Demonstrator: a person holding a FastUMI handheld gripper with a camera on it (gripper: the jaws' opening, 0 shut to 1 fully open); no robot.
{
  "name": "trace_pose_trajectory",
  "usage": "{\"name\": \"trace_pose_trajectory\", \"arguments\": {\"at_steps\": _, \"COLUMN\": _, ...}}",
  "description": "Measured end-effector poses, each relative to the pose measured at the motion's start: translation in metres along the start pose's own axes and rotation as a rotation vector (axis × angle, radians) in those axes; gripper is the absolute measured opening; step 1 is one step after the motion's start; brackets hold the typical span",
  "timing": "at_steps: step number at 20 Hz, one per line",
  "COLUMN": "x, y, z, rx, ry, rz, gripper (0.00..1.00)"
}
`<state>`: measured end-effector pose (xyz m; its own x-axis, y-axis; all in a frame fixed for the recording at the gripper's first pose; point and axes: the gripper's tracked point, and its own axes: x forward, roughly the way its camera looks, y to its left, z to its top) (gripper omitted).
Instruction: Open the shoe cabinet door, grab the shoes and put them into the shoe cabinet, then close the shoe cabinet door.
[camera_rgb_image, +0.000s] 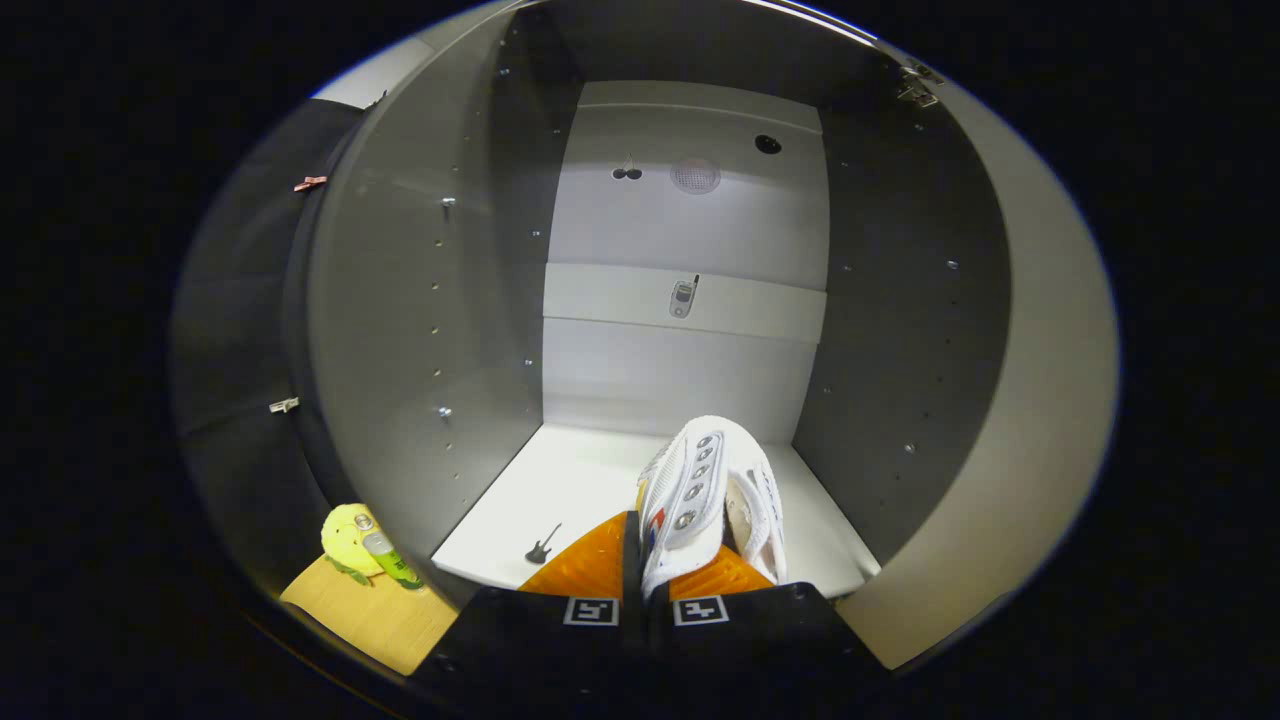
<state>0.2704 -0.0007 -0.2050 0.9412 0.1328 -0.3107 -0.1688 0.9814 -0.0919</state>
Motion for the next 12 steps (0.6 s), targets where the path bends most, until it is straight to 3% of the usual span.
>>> {"name": "trace_pose_trajectory", "arguments": {"at_steps": 6, "x": 0.076, "y": -0.008, "z": 0.003, "rx": -0.032, "ry": 0.018, "rz": 0.020, "gripper": 0.05}}
{"name": "trace_pose_trajectory", "arguments": {"at_steps": 12, "x": 0.120, "y": -0.007, "z": -0.005, "rx": 0.006, "ry": 0.044, "rz": 0.043, "gripper": 0.05}}
